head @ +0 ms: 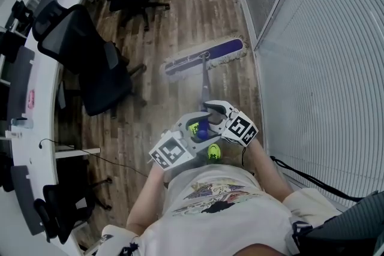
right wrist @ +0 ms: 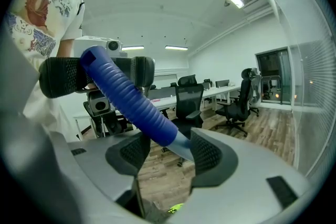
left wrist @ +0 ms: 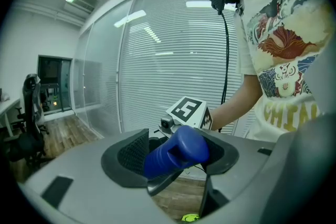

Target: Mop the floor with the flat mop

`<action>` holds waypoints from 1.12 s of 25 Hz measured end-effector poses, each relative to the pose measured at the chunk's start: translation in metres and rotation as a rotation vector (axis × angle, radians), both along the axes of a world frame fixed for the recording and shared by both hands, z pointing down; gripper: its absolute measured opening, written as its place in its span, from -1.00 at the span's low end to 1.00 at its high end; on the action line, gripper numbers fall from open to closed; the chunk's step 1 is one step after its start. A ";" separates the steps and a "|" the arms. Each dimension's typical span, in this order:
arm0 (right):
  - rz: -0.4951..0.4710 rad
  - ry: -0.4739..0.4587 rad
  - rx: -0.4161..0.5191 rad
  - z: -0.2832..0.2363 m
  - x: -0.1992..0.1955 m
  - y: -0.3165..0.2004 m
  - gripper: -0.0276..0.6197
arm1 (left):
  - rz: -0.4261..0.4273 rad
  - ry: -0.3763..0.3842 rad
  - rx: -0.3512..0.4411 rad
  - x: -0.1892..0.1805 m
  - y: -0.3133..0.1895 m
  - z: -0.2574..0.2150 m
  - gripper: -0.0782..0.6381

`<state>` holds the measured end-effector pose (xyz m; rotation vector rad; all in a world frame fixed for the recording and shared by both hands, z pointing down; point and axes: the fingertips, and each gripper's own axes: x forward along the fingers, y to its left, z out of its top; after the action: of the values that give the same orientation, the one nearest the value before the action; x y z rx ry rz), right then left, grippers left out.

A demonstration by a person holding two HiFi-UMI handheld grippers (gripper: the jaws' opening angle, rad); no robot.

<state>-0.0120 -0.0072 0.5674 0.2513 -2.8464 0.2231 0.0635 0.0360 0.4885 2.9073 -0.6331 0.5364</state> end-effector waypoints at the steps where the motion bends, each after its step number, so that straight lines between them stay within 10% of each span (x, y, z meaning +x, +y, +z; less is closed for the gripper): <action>1: -0.004 0.004 0.003 0.003 -0.003 -0.003 -0.22 | -0.004 0.001 0.000 -0.003 -0.003 0.003 -0.10; 14: -0.032 0.023 0.002 0.014 -0.041 -0.109 -0.21 | -0.014 0.054 -0.001 -0.041 -0.110 0.012 -0.09; 28: 0.005 0.023 0.002 -0.009 -0.130 -0.347 -0.21 | 0.019 0.064 -0.020 -0.133 -0.346 -0.012 -0.07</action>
<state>-0.1420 -0.3538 0.5584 0.2599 -2.8240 0.2175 -0.0696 -0.3099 0.4769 2.9018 -0.5888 0.4465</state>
